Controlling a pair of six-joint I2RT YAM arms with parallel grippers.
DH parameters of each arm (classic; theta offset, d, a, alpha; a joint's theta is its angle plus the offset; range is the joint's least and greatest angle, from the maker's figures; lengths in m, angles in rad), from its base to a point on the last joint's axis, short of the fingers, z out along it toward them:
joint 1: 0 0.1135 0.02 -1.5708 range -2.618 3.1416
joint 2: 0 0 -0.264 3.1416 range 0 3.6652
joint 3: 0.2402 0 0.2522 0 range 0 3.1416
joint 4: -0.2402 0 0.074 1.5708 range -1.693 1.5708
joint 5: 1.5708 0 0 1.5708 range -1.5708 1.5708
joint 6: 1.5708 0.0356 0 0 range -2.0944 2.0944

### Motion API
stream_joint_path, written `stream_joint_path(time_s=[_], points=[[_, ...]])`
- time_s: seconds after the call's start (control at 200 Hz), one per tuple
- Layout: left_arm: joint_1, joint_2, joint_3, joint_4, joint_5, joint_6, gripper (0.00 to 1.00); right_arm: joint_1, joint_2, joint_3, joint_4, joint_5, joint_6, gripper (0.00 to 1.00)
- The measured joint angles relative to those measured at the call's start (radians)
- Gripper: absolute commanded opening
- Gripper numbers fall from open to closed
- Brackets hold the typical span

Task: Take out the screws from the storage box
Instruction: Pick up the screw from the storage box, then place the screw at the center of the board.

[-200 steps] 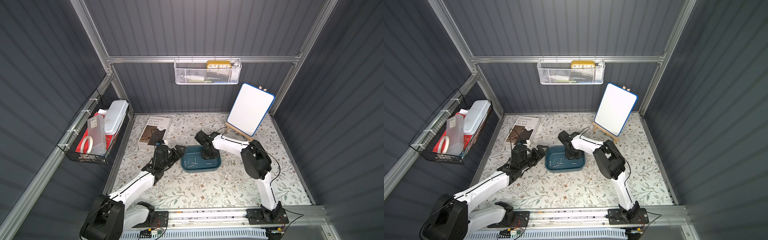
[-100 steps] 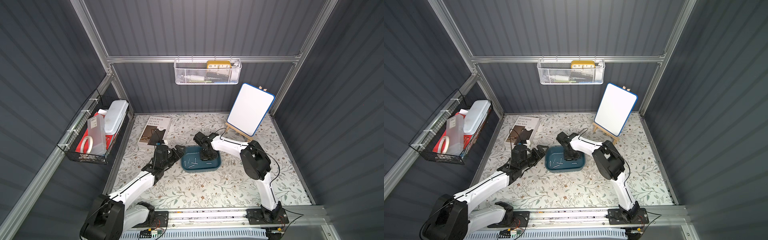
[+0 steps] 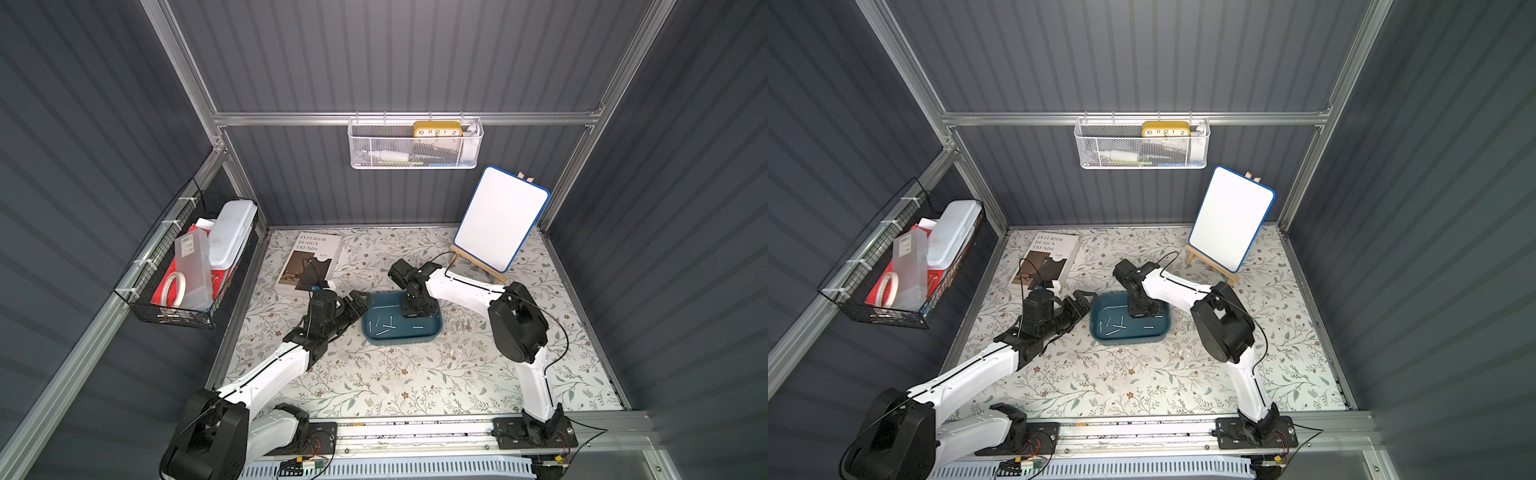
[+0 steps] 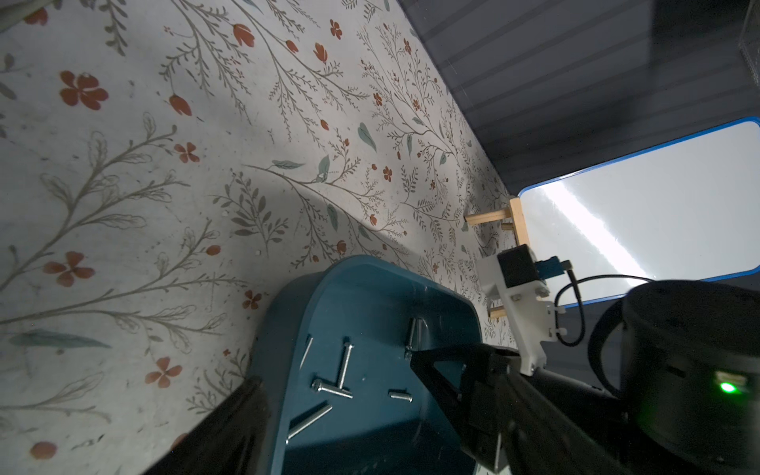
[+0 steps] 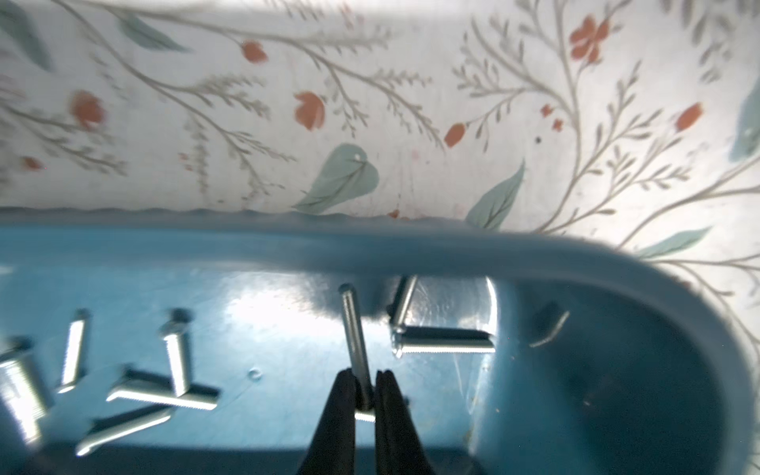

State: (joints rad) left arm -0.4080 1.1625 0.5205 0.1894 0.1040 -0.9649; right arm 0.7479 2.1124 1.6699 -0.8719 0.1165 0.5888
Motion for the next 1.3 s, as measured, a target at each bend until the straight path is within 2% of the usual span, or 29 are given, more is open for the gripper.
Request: stream_joint_path(time_s=[0.44,0.615,0.84,1.116,1.301], points=[[0.000,-0.014,0.000,-0.014,-0.005,0.000,0.90,0.001,-0.048,0.010,-0.013,0.019,-0.003,0.07],[0.000,-0.021,0.000,-0.023,-0.011,0.000,0.90,-0.004,-0.144,-0.035,-0.017,0.036,-0.003,0.07],[0.000,-0.021,0.006,-0.037,-0.020,0.000,0.90,-0.055,-0.336,-0.201,-0.014,0.057,-0.002,0.07],[0.000,-0.020,0.022,-0.033,-0.037,0.000,0.89,-0.203,-0.574,-0.452,-0.012,0.071,-0.002,0.07],[0.000,-0.001,0.038,-0.032,-0.041,0.000,0.89,-0.293,-0.623,-0.569,0.009,0.049,-0.005,0.07]])
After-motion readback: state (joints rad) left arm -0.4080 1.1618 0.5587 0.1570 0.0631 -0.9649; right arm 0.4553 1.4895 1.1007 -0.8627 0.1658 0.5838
